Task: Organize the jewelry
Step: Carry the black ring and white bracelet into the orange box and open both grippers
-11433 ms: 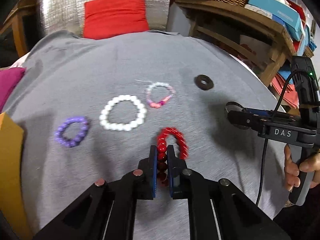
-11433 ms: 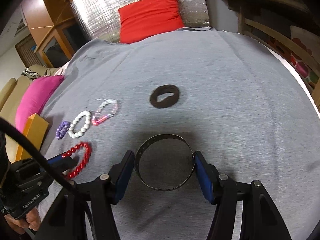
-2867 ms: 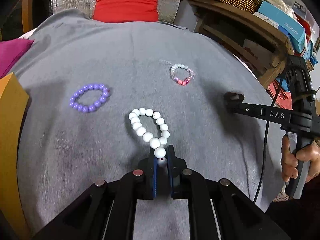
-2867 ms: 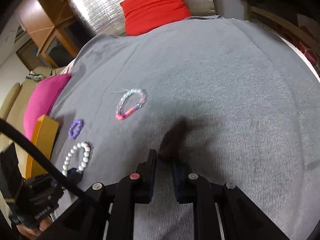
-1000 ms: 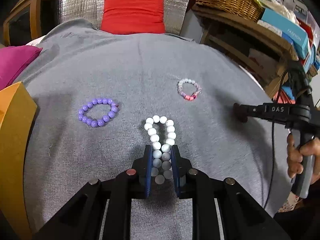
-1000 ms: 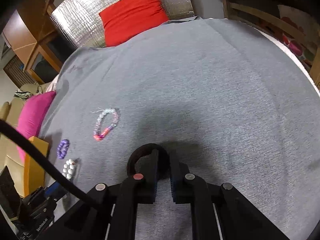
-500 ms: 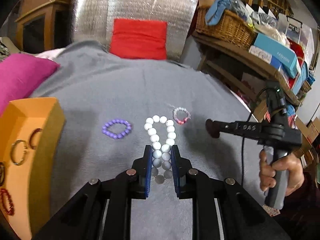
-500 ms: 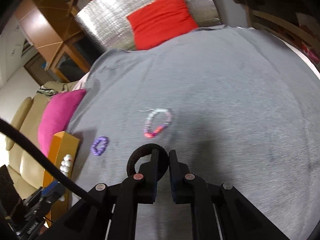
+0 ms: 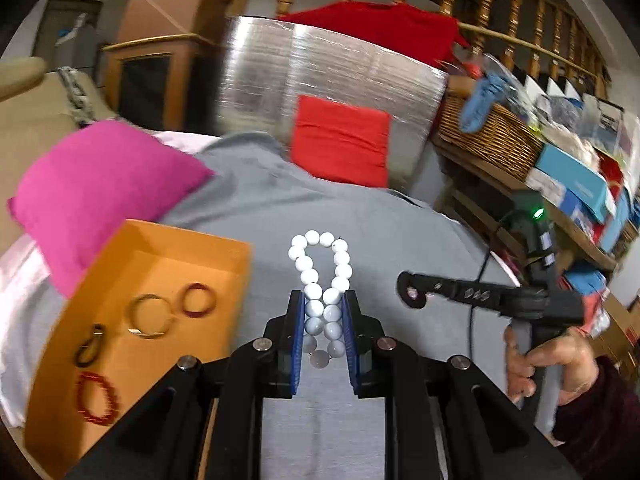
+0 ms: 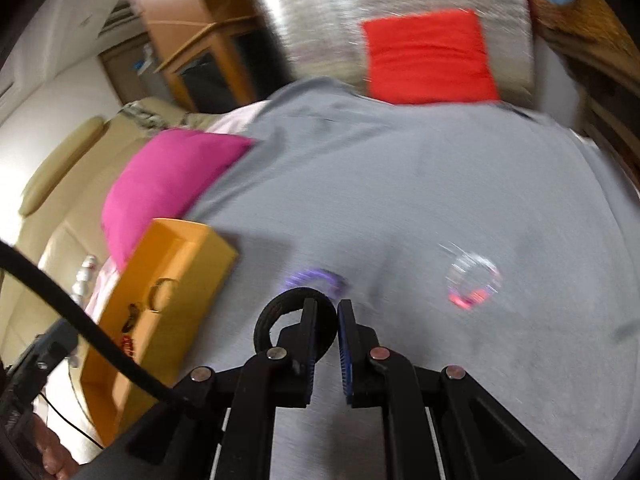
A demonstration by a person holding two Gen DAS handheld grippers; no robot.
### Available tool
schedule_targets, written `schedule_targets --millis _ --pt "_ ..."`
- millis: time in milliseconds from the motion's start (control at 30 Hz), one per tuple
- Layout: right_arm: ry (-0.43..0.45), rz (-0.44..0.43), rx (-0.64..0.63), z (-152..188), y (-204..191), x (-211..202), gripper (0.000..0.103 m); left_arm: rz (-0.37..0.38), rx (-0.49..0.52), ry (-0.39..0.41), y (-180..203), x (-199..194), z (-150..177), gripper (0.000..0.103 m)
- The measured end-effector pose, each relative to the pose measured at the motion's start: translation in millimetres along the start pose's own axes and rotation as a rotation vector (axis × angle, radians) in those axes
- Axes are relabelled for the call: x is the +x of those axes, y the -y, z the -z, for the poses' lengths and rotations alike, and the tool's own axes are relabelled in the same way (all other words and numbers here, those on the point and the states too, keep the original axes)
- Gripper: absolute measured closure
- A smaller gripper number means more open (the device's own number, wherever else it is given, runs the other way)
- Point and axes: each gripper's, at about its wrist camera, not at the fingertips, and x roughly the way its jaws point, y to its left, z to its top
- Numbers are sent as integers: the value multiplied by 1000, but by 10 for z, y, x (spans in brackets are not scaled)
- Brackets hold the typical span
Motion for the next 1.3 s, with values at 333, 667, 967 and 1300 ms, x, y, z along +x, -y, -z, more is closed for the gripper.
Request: schedule_targets --millis 333,667,967,1300 --pt "-60 -104 -137 -441 -1353 320 92 -194 -134 -70 -1041 -88 169 84" --pt "-275 -81 -73 -670 -2072 1315 92 -171 -301 -269 -1566 333 492 84" --pt "-353 1 -96 -719 -2416 2050 92 -177 -333 -328 -1608 527 565 84" --pt "-330 43 -132 -720 -2522 2379 89 -230 -344 -360 -1564 605 577 80"
